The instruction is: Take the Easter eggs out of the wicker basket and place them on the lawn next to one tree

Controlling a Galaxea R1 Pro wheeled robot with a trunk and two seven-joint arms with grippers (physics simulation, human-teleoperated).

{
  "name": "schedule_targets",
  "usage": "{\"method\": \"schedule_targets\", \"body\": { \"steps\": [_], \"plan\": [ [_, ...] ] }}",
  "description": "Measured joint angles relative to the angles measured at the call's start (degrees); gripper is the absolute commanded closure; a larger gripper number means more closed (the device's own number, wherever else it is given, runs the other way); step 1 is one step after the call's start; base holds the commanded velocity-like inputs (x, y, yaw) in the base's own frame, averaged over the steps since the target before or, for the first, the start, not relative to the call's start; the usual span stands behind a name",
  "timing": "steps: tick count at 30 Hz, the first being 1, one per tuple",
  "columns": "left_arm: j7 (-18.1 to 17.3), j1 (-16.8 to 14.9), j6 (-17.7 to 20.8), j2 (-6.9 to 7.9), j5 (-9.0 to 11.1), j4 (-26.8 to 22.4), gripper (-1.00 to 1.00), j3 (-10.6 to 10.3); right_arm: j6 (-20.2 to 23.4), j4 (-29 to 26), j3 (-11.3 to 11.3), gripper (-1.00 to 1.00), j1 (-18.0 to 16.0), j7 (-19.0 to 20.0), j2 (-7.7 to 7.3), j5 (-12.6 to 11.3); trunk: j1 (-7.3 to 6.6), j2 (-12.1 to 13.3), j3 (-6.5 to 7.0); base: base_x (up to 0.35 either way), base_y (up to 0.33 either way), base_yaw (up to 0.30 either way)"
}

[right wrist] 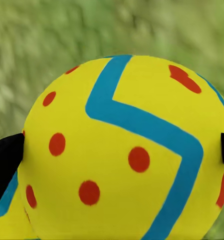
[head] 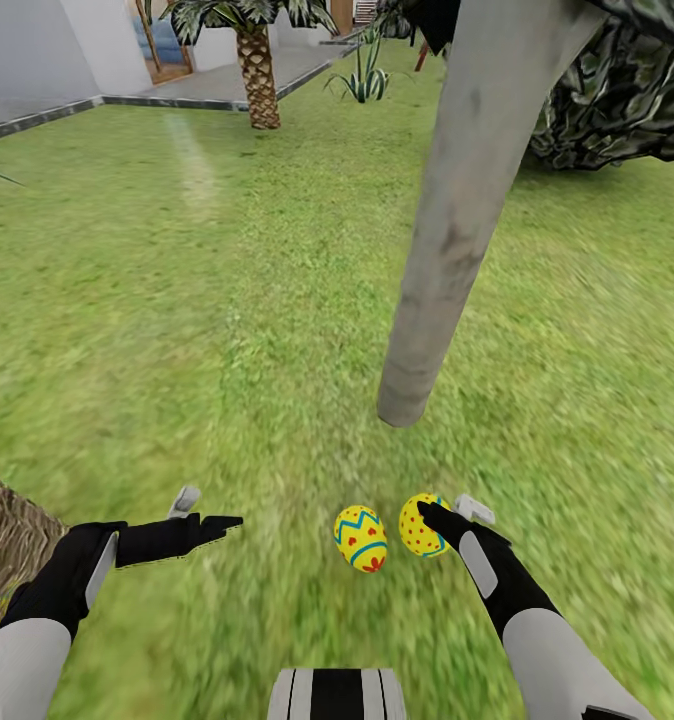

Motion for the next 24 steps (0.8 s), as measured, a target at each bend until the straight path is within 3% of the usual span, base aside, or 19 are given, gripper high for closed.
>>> {"method": "schedule_targets", "body": {
  "steps": [9,24],
  "plan": [
    [0.0,0.0,0.0,-0.06,0.0,0.02,-1.0,0.0,0.01,-0.01,0.05,1.0,0.0,0.0,0.0,0.03,0.02,0.0,0.0,0.05,0.029,0.0],
    [0.0,0.0,-0.06,-0.06,-0.01,-0.07,-1.0,0.0,0.02,-0.01,0.07,1.0,0.0,0.0,0.0,0.1,0.39,-0.18,-3.1,0.0,0.0,0.0]
  ]
}}
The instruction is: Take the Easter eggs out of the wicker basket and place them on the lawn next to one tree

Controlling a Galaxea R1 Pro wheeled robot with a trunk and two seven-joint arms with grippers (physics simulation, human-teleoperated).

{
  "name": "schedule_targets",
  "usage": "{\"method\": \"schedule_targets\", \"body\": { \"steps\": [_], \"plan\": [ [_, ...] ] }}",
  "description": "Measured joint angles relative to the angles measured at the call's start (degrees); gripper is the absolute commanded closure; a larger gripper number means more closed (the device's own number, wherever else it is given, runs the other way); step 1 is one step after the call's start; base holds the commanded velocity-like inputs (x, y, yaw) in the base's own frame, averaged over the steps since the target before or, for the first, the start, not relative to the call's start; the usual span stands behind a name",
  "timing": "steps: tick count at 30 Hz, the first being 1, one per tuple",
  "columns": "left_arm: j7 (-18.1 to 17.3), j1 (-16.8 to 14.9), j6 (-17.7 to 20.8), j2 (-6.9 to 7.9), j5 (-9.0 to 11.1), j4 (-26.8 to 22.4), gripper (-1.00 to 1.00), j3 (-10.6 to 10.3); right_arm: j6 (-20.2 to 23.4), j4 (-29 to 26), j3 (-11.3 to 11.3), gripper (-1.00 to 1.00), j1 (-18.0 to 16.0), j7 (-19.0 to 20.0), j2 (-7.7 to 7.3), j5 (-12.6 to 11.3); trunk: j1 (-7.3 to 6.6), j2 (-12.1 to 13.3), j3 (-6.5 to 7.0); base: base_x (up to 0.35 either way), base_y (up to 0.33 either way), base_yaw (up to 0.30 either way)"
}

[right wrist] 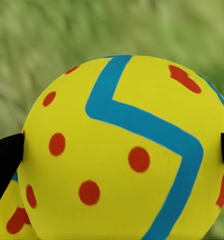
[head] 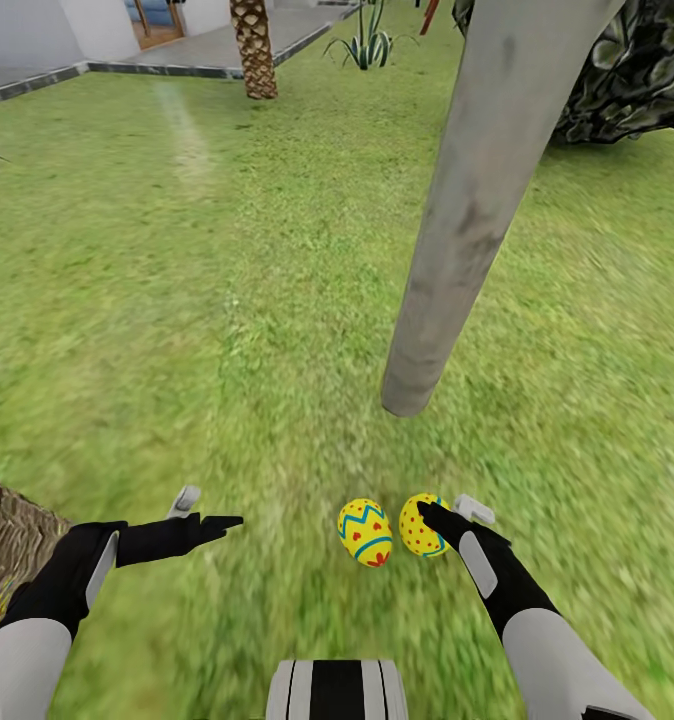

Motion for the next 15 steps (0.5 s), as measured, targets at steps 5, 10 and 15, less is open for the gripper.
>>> {"method": "schedule_targets", "body": {
  "steps": [5,10,15],
  "plan": [
    [-0.01,0.0,0.05,0.01,0.01,0.0,-1.0,0.0,0.0,0.0,0.0,1.0,0.0,0.0,0.0,0.0,0.0,0.0,-0.01,0.0,0.0,0.0],
    [-0.01,0.0,0.06,0.0,0.01,0.04,-1.0,0.0,0.0,0.0,0.0,1.0,0.0,0.0,0.0,0.0,-0.01,0.0,-0.01,0.041,0.017,0.0],
    [0.0,0.0,0.06,0.0,0.01,0.02,-1.0,0.0,0.0,0.0,0.0,1.0,0.0,0.0,0.0,0.0,-0.01,0.0,-0.01,0.079,0.043,0.0]
  ]
}}
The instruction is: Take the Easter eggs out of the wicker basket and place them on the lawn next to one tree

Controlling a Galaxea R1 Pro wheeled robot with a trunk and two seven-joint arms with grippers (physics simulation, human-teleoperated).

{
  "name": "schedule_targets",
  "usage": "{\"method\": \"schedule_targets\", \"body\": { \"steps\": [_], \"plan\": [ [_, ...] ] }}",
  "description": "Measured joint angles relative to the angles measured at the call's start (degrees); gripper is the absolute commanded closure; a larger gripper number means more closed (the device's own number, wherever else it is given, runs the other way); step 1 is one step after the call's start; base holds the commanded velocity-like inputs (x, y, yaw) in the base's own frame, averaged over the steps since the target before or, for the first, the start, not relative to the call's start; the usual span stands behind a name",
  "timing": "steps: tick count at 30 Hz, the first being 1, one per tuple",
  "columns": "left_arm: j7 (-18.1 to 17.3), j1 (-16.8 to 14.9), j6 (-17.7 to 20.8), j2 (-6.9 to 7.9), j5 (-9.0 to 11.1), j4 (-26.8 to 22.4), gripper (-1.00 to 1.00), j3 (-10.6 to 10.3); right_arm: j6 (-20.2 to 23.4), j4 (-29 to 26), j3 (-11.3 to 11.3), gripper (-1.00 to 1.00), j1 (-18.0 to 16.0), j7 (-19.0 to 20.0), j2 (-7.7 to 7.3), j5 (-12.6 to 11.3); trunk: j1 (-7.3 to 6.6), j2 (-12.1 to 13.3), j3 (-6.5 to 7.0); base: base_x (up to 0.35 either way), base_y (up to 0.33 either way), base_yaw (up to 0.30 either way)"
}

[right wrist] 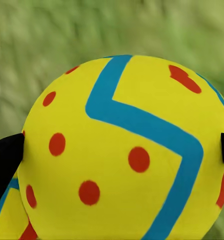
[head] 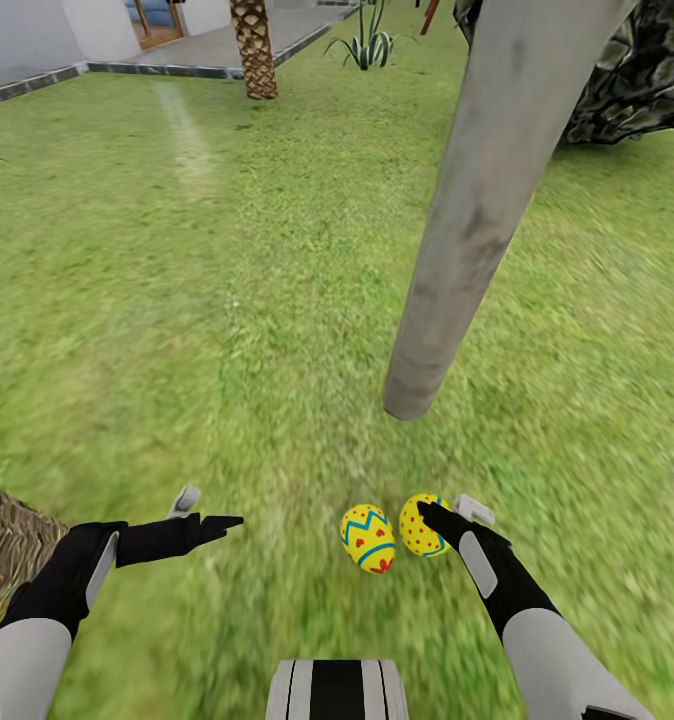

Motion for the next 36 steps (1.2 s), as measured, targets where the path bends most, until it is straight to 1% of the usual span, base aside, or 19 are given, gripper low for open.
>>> {"method": "schedule_targets", "body": {
  "steps": [2,3,13,19,22,26,30,33,36],
  "plan": [
    [0.0,0.0,0.0,0.0,0.0,-0.01,-1.0,0.0,0.0,0.0,0.0,1.0,0.0,0.0,0.0,0.0,0.0,0.0,0.0,0.006,0.003,0.0],
    [0.0,0.0,0.0,0.0,0.0,0.0,-1.0,0.0,0.0,0.0,0.0,-1.0,0.0,0.0,0.0,0.0,0.0,0.0,0.0,0.002,0.001,0.0],
    [-0.01,0.0,0.0,0.0,0.0,-0.02,-1.0,0.02,0.0,0.0,0.0,-1.0,0.0,0.09,0.0,-0.02,0.0,0.0,0.0,0.0,0.0,0.0],
    [0.0,0.0,0.37,0.0,-0.03,-0.01,-1.0,0.0,0.0,0.0,0.0,-1.0,0.0,0.1,0.0,-0.02,-0.15,0.08,1.32,0.0,0.0,0.0],
    [0.2,0.0,2.85,0.0,-0.38,-0.02,-1.0,0.0,0.0,0.0,0.0,-1.0,0.0,0.1,0.0,-0.02,-0.23,0.12,1.99,0.0,0.0,0.0],
    [0.3,0.0,4.15,0.01,-0.47,-0.01,-1.0,0.0,0.05,0.0,0.0,-1.0,0.0,0.1,0.0,-0.02,-0.34,0.17,2.88,0.0,0.0,0.0],
    [0.24,0.0,4.49,-0.05,-0.46,-0.19,-1.0,-0.08,0.06,0.0,0.0,-1.0,0.0,0.16,0.0,-0.03,-0.41,0.23,3.76,-0.188,0.0,0.0],
    [0.22,0.0,5.0,0.13,-0.46,-0.2,-1.0,-0.03,0.08,0.0,0.01,-1.0,0.0,0.23,-0.03,-0.04,-0.51,0.27,4.43,-0.069,0.0,0.0],
    [0.17,0.0,5.49,0.38,-0.46,-0.2,-1.0,0.04,0.2,-0.01,0.0,-1.0,0.0,0.32,-0.08,-0.08,-0.56,0.31,5.09,-0.259,0.0,0.0]
  ]
}}
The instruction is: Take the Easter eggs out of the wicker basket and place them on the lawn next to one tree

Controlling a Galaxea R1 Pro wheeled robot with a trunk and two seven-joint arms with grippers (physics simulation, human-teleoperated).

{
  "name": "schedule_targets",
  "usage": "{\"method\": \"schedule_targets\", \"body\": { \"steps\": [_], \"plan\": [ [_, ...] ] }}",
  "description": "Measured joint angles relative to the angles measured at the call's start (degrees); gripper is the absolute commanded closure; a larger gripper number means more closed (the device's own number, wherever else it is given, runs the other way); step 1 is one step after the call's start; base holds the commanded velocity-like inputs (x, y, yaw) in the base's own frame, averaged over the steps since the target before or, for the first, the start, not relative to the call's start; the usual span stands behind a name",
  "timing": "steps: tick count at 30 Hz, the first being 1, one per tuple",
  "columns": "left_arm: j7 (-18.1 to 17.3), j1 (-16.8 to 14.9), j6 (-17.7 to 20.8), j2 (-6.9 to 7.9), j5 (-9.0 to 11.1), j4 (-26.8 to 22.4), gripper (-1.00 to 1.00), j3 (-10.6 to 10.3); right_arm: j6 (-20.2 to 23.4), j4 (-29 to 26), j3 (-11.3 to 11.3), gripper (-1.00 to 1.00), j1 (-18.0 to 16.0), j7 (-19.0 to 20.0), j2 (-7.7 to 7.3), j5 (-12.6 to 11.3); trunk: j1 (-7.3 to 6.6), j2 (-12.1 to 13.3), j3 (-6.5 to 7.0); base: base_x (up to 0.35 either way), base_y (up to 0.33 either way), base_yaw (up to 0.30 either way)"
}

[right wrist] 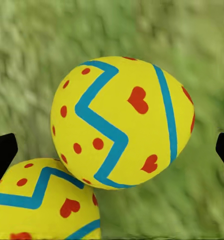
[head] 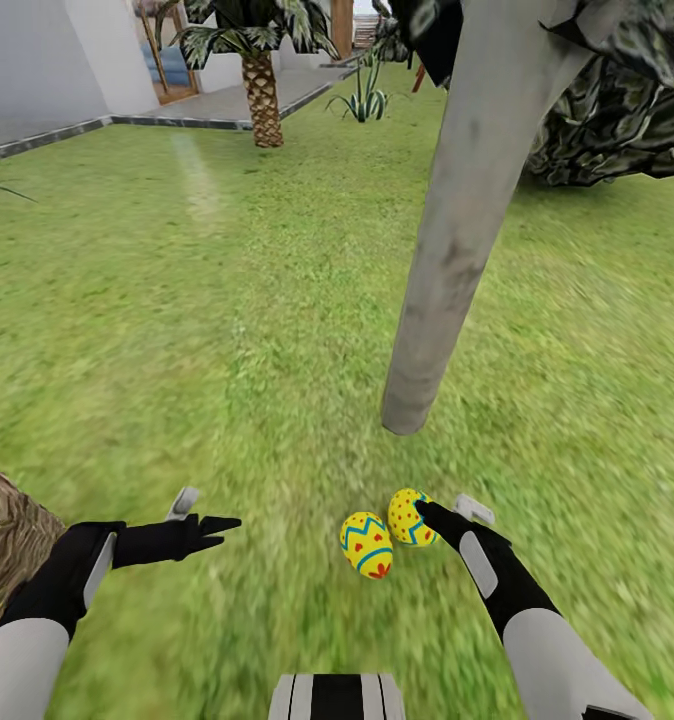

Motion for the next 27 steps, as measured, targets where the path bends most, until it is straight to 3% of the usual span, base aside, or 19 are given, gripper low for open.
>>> {"method": "schedule_targets", "body": {
  "steps": [3,7,8,11,13,17,23,25,27],
  "plan": [
    [-0.11,0.0,0.36,0.09,0.03,0.0,-1.0,0.02,0.4,-0.09,0.27,-1.0,0.0,0.38,0.02,-0.02,-0.09,0.04,0.67,-0.12,0.0,0.0],
    [-0.28,0.0,1.92,0.34,0.27,-0.05,-1.0,-0.02,0.42,-0.45,4.51,-1.0,0.0,3.97,-0.09,-0.56,-0.21,0.09,1.55,-0.011,0.0,0.0],
    [-1.48,-0.01,2.6,1.01,0.38,-0.07,-1.0,-0.06,0.4,-0.52,4.86,-1.0,0.0,4.38,-0.09,-0.63,-0.24,0.11,1.78,0.0,0.0,0.0],
    [-9.69,-0.01,3.17,3.11,0.01,-0.13,-1.0,-0.27,0.46,-0.7,5.03,-1.0,0.0,4.62,-0.04,-0.87,-0.3,0.15,2.44,-0.111,0.0,0.0],
    [-12.31,0.11,3.2,4.57,-0.07,-0.12,-1.0,-0.45,1.33,-0.73,4.74,-1.0,0.01,4.65,-0.07,-1.16,-0.34,0.17,2.88,-0.282,0.0,0.0],
    [-13.26,0.68,2.8,6.37,-0.23,0.47,-1.0,-0.52,3.84,-0.91,4.82,-1.0,0.01,5.62,1.06,-1.68,-0.46,0.23,3.77,-0.108,0.0,0.0],
    [-13.31,1.18,2.79,6.53,-0.26,0.53,-1.0,-1.01,4.31,-1.01,4.49,-1.0,0.01,5.99,1.64,-1.73,-0.59,0.31,5.1,-0.154,0.0,0.0],
    [-13.39,1.19,2.87,7.62,-0.33,0.53,-1.0,-1.55,4.29,-1.01,4.75,-1.0,0.01,5.99,2.03,-1.7,-0.67,0.33,5.54,-0.014,0.0,0.0],
    [-13.4,1.18,2.93,7.8,-0.33,0.53,-1.0,-1.57,4.3,-1.01,4.74,-1.0,0.01,5.99,2.07,-1.7,-0.73,0.36,5.99,-0.004,0.0,0.0]
  ]
}}
